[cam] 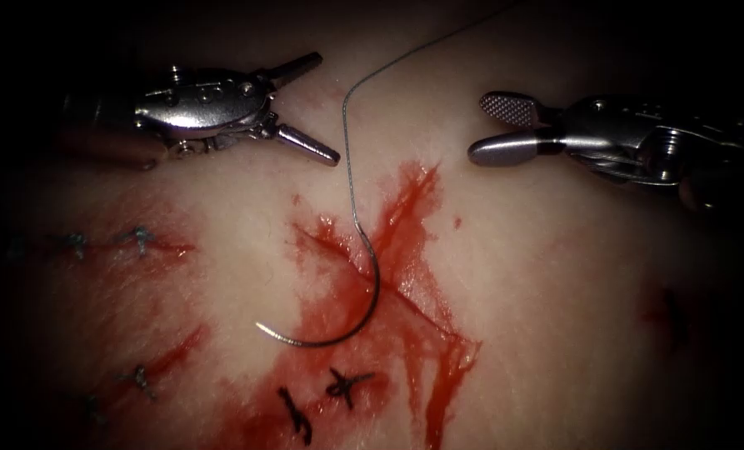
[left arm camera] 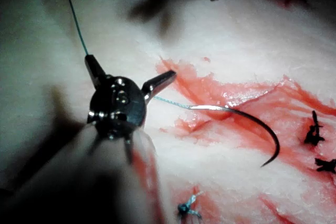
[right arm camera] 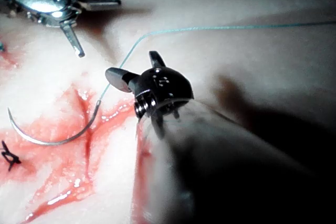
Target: Wound Closure
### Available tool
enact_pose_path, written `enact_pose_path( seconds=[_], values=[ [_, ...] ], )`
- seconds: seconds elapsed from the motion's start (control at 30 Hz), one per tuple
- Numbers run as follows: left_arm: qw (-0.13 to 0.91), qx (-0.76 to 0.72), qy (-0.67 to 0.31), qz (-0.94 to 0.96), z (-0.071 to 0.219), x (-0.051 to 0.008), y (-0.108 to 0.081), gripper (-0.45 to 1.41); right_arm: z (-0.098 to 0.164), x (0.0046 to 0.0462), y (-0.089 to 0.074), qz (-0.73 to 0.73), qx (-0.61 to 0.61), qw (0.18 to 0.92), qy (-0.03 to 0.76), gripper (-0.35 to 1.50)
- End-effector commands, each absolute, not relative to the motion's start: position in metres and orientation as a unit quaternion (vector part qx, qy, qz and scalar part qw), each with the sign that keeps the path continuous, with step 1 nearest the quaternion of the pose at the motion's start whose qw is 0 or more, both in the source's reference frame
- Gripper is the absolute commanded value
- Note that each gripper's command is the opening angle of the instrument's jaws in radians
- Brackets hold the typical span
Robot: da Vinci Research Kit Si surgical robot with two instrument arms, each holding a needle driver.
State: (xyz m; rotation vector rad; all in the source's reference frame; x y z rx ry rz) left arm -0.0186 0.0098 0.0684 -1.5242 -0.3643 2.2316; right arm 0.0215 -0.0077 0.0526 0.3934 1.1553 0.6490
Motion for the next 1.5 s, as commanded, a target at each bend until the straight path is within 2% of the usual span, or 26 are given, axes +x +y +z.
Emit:
enact_pose_path(
  seconds=[0.03,0.23,0.33,0.47,0.57,0.7,0.9,0.97,1.07,1.13,1.23,1.27,1.4,1.5],
  values=[
    [0.206,-0.547,-0.131,0.801,0.0689,-0.0191,0.0097,1.08,0.0529,0.0224,-0.0077,0.299,0.181,0.77,0.534,1.44],
    [0.206,-0.547,-0.131,0.801,0.0689,-0.0191,0.0097,1.08,0.0529,0.0224,-0.0077,0.299,0.181,0.77,0.534,1.44],
    [0.206,-0.547,-0.131,0.801,0.0689,-0.0191,0.0097,1.08,0.0529,0.0225,-0.008,0.303,0.19,0.767,0.532,1.37],
    [0.206,-0.547,-0.131,0.801,0.0689,-0.0191,0.0097,1.08,0.0532,0.0242,-0.0088,0.127,0.14,0.799,0.57,1.23],
    [0.206,-0.547,-0.131,0.801,0.0689,-0.0191,0.0097,1.08,0.0529,0.0247,-0.0095,0.182,0.199,0.787,0.556,1.26],
    [0.206,-0.547,-0.131,0.801,0.0689,-0.0191,0.0097,1.08,0.0526,0.0246,-0.0099,0.212,0.175,0.791,0.547,1.23],
    [0.206,-0.547,-0.131,0.801,0.0689,-0.0191,0.0097,1.08,0.053,0.0242,-0.0094,0.174,0.161,0.796,0.557,1.2],
    [0.206,-0.547,-0.131,0.801,0.0689,-0.0191,0.0097,1.08,0.0531,0.0241,-0.0093,0.174,0.161,0.796,0.557,1.26],
    [0.206,-0.547,-0.131,0.801,0.0689,-0.0191,0.0097,1.08,0.0531,0.0241,-0.0093,0.174,0.161,0.796,0.557,1.25],
    [0.101,-0.561,-0.075,0.819,0.069,-0.019,0.0093,1.02,0.0531,0.0241,-0.0093,0.174,0.161,0.796,0.557,1.23],
    [0.048,-0.561,-0.046,0.825,0.0698,-0.0193,0.0087,0.94,0.0531,0.0242,-0.0093,0.174,0.161,0.796,0.557,1.23],
    [0.045,-0.563,-0.053,0.824,0.07,-0.0193,0.0086,0.91,0.0531,0.0242,-0.0093,0.174,0.161,0.796,0.557,1.25],
    [0.173,-0.544,-0.187,0.8,0.0693,-0.0193,0.0075,0.8,0.0531,0.0241,-0.0093,0.179,0.164,0.795,0.555,1.32],
    [0.204,-0.5,-0.216,0.814,0.0677,-0.0194,0.0065,0.76,0.0532,0.024,-0.0093,0.188,0.17,0.794,0.553,1.32]
  ],
)
